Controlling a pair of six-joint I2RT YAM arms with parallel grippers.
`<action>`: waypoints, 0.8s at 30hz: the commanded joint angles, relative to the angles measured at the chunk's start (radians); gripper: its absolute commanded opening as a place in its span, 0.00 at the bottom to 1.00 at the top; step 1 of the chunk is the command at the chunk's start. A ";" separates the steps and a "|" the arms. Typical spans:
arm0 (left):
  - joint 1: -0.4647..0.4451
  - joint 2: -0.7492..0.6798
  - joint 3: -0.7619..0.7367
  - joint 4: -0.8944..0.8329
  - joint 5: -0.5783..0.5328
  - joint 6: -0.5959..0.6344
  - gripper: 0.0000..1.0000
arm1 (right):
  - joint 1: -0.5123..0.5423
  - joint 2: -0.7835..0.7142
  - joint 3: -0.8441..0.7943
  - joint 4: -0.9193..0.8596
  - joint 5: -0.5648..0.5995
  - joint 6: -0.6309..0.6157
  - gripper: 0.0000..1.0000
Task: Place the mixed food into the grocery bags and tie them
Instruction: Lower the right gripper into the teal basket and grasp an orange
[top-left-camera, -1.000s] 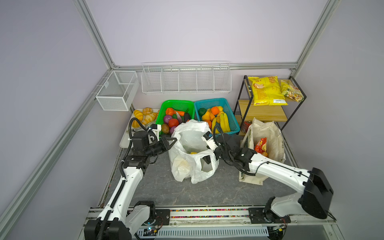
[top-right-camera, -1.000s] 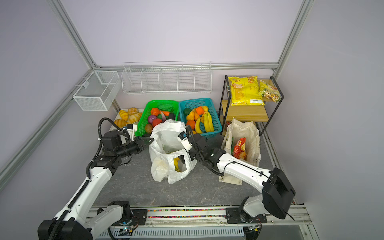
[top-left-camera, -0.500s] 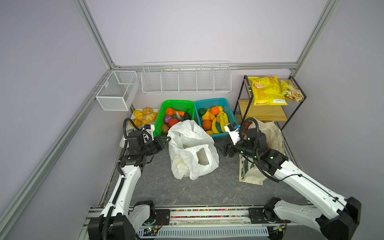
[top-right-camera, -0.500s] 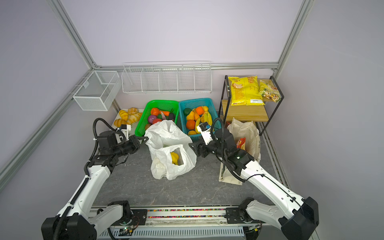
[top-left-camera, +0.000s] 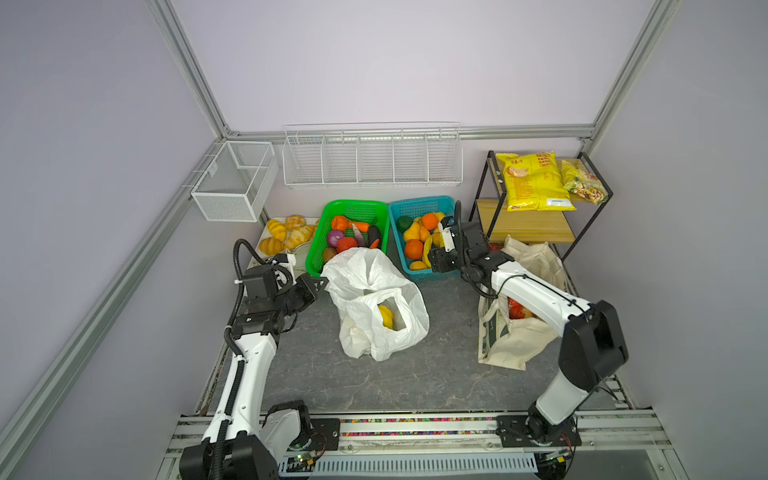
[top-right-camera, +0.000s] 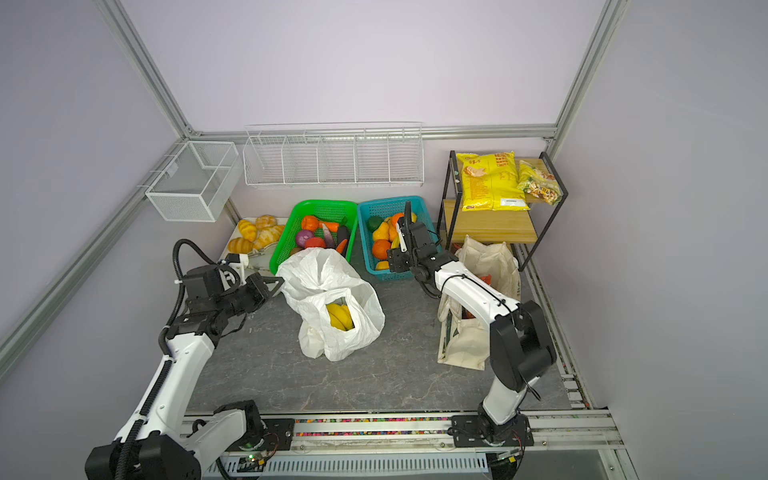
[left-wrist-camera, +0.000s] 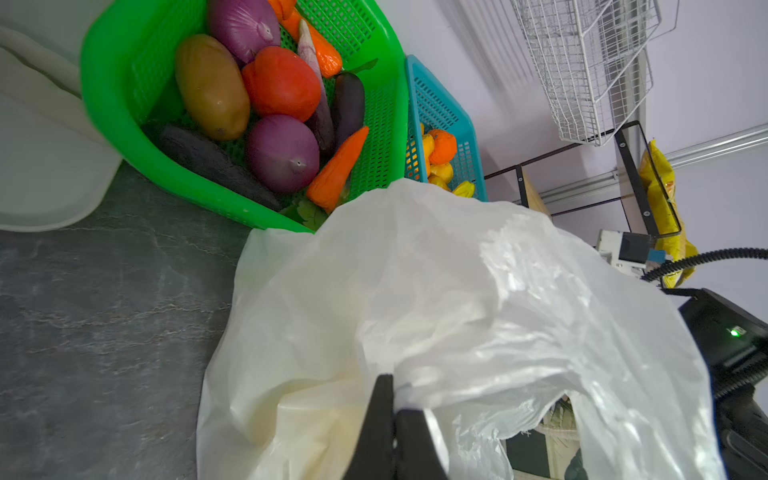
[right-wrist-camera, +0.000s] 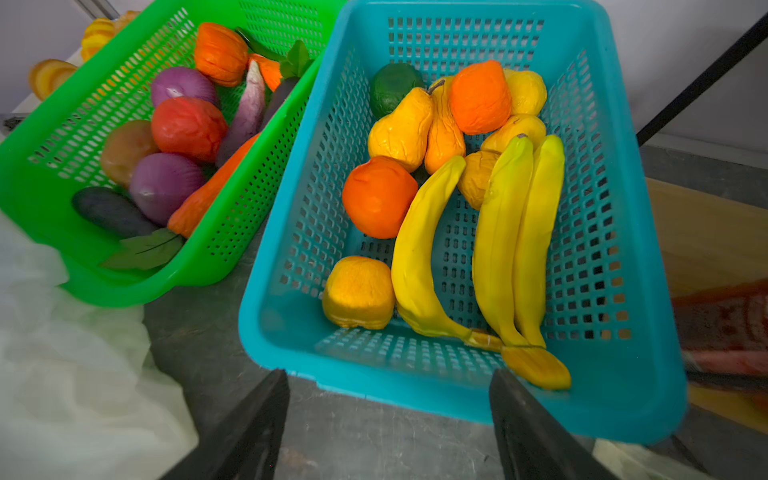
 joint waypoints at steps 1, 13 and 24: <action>0.008 -0.009 0.008 -0.008 -0.027 0.020 0.00 | -0.005 0.097 0.099 -0.012 -0.005 -0.004 0.77; 0.008 -0.009 -0.022 0.037 -0.015 -0.011 0.00 | -0.019 0.459 0.435 -0.042 -0.111 -0.005 0.69; 0.008 -0.007 -0.024 0.064 0.013 -0.022 0.00 | -0.041 0.643 0.654 -0.127 -0.128 -0.027 0.74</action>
